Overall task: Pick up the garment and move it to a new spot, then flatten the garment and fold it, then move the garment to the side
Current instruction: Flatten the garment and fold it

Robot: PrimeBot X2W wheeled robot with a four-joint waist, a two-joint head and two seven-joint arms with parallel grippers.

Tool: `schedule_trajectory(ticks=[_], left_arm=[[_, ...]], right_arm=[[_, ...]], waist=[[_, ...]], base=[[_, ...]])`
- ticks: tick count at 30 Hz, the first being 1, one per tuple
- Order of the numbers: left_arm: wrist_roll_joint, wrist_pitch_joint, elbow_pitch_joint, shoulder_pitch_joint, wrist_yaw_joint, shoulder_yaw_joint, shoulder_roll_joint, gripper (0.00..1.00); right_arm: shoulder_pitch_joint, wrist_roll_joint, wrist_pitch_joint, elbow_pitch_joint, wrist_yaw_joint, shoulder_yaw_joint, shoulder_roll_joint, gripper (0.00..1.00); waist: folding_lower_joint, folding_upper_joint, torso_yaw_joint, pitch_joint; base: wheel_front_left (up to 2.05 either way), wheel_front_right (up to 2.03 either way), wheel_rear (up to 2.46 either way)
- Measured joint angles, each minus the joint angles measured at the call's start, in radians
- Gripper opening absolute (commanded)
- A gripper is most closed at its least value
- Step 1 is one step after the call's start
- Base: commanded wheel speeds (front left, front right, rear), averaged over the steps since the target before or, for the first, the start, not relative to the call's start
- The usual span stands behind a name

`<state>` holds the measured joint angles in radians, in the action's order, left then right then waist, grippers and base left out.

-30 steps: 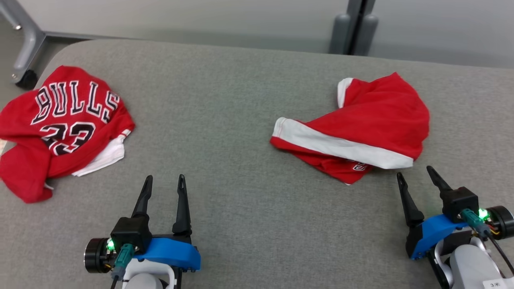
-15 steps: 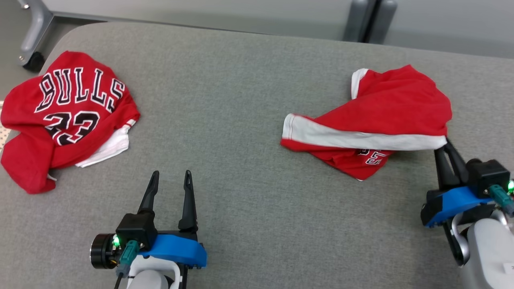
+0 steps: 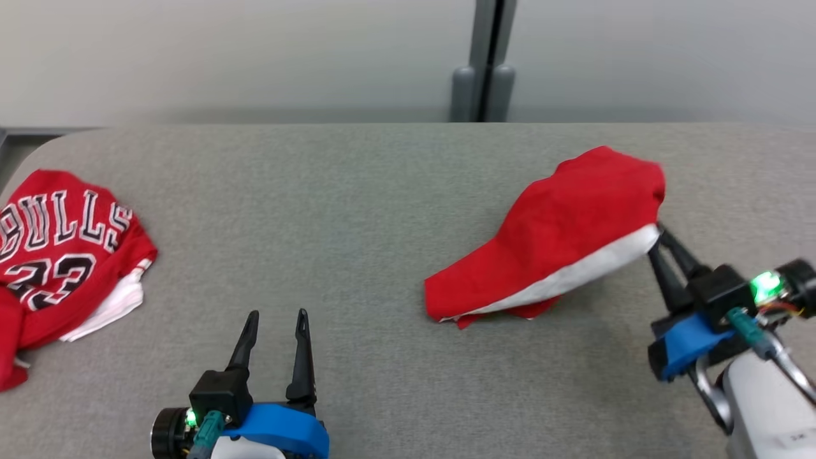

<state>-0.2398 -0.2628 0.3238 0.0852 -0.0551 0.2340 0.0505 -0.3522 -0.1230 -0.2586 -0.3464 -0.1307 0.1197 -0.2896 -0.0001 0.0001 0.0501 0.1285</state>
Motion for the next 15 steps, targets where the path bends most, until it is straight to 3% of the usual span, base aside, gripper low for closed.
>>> schedule_trajectory(ticks=[4, 5, 6, 10, 15], left_arm=[[-0.007, 0.0, 0.009, -0.013, 0.002, 0.006, 0.0, 1.0], [-0.007, 0.0, 0.011, -0.013, 0.003, 0.008, 0.0, 1.0], [-0.006, 0.0, 0.012, -0.012, 0.005, 0.014, 0.0, 1.0], [0.002, 0.0, 0.021, 0.016, 0.032, 0.056, 0.0, 1.0], [-0.029, 0.0, 0.083, 0.066, 0.112, 0.157, 0.0, 1.0]], right_arm=[[0.055, 0.027, 0.027, -0.059, 0.0, 0.046, 0.0, 0.0], [0.065, 0.03, 0.033, -0.083, 0.0, 0.053, 0.0, 0.35], [0.075, 0.03, 0.037, -0.113, 0.0, 0.056, 0.0, 1.0], [0.088, 0.043, 0.028, -0.213, 0.0, 0.052, 0.03, 1.0], [0.061, 0.039, 0.006, -0.265, 0.0, 0.032, 0.063, 1.0]], waist=[[-0.0001, 0.0, -0.052, -0.016], [-0.0001, 0.0, -0.064, -0.017], [0.0, 0.0, -0.074, -0.017], [0.0001, -0.0001, -0.097, 0.004], [0.0003, -0.0001, -0.127, 0.048]], base=[[0.0, 0.0, 0.0], [0.0, 0.0, 0.0], [0.0, 0.0, 0.0], [0.0, 0.0, 0.0], [0.0, 0.0, 0.0]])
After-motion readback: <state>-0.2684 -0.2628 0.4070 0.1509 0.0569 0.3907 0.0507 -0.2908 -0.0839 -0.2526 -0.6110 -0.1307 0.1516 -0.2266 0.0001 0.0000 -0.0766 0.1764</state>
